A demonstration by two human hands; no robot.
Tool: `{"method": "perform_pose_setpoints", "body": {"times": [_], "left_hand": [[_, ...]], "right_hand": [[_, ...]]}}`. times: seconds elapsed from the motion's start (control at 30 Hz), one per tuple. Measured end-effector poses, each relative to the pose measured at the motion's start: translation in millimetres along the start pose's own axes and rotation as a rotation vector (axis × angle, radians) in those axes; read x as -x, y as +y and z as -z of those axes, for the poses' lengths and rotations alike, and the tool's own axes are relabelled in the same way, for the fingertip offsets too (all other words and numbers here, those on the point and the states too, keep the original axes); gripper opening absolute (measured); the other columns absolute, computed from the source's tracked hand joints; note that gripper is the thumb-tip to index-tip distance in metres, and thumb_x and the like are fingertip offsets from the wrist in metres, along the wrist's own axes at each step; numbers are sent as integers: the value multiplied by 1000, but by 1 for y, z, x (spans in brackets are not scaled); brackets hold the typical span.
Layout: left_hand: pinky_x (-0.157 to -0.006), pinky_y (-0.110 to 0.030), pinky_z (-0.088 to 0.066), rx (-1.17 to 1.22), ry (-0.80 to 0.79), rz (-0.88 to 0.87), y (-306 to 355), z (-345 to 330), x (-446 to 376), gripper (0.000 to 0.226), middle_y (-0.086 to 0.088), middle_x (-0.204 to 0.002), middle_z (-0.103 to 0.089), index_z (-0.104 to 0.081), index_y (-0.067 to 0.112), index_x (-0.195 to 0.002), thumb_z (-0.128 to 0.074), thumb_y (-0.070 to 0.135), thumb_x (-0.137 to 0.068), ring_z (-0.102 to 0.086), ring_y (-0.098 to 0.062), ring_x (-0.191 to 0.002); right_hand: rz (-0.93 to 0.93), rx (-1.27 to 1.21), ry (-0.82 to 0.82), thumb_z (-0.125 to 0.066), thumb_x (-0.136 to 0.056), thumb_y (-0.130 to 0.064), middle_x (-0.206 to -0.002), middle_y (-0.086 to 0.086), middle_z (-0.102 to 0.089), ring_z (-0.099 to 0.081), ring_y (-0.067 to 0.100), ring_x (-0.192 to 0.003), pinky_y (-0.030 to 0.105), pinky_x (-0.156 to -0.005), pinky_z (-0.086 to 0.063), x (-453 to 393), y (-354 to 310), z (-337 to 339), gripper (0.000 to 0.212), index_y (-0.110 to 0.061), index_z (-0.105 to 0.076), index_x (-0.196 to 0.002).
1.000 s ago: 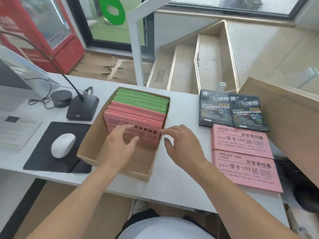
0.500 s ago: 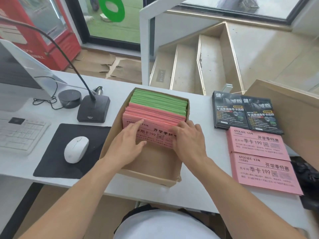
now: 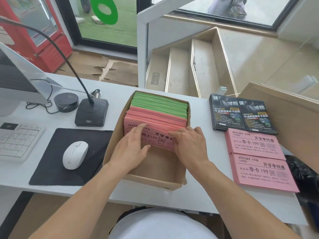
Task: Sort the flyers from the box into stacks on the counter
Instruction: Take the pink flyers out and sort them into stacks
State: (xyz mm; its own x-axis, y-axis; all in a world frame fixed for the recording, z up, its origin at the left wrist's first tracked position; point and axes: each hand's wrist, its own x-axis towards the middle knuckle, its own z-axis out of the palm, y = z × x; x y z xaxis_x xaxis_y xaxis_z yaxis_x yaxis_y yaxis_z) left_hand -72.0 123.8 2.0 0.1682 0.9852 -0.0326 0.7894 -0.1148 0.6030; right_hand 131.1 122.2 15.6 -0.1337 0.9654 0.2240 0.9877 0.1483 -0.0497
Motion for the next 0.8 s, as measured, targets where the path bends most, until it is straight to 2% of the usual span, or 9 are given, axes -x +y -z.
{"method": "perform_pose_setpoints", "body": {"times": [0.1,0.27,0.33,0.43,0.5,0.57,0.63,0.73,0.8], "left_hand": [[-110,-36,-40,0,13,10,2,2,1,72,6,-154,-44,-26,29,-155,-66,32,-95,-47,-16,-138],[-107,-37,-43,-11,18,19,3,2,3,67,4,-149,-47,-30,26,-151,-67,31,-95,-51,-20,-133],[-108,-37,-43,-3,125,30,5,4,1,67,2,-144,-47,-34,23,-147,-71,28,-91,-50,-19,-132],[-116,-43,-37,31,444,1,5,18,0,72,-1,-143,-41,-41,22,-142,-81,23,-82,-40,-20,-135],[-117,-38,-36,231,494,4,6,31,5,81,10,-144,-42,-38,28,-147,-83,20,-80,-37,-7,-138],[-106,-25,-43,593,375,92,16,45,11,89,24,-131,-56,-32,36,-151,-84,19,-81,-49,11,-125],[-96,-26,-52,825,233,111,30,53,14,72,16,-116,-73,-47,35,-143,-82,19,-82,-65,2,-112],[-89,-23,-58,770,82,36,61,52,20,27,16,-104,-77,-74,33,-110,-76,19,-87,-72,-4,-101],[-85,-19,-58,803,-47,-17,83,38,28,21,16,-102,-77,-77,30,-105,-74,17,-89,-73,-4,-99]], "right_hand": [[6,-7,8,-72,-85,-15,-86,-11,-75,-64,19,-80,35,-73,-38,1,-1,-1,30,-36,-77,-105],[1,-76,-108,-58,-92,-15,-98,-10,-77,-65,17,-91,34,-82,-36,0,-1,2,29,-32,-75,-108],[-32,-177,-30,-59,-92,-13,-101,-9,-77,-67,17,-87,34,-83,-40,2,-4,8,28,-29,-76,-107],[-139,-471,59,-58,-95,-12,-109,-11,-74,-67,18,-92,36,-84,-50,5,2,20,26,-27,-74,-109],[-192,-716,71,-57,-97,-10,-109,-13,-71,-66,13,-99,37,-85,-54,4,13,32,26,-26,-72,-108],[-196,-870,40,-58,-99,-8,-104,-13,-71,-67,8,-98,32,-80,-54,4,25,49,23,-25,-71,-106],[-210,-971,-29,-60,-99,-8,-96,-15,-73,-67,2,-90,18,-72,-49,10,40,67,21,-27,-70,-103],[-229,-954,-58,-63,-98,-12,-88,-20,-73,-63,5,-80,13,-62,-43,27,74,83,23,-34,-69,-96],[-277,-947,-46,-65,-97,-10,-89,-15,-74,-64,18,-84,25,-67,-48,44,101,88,25,-34,-71,-93]]}}
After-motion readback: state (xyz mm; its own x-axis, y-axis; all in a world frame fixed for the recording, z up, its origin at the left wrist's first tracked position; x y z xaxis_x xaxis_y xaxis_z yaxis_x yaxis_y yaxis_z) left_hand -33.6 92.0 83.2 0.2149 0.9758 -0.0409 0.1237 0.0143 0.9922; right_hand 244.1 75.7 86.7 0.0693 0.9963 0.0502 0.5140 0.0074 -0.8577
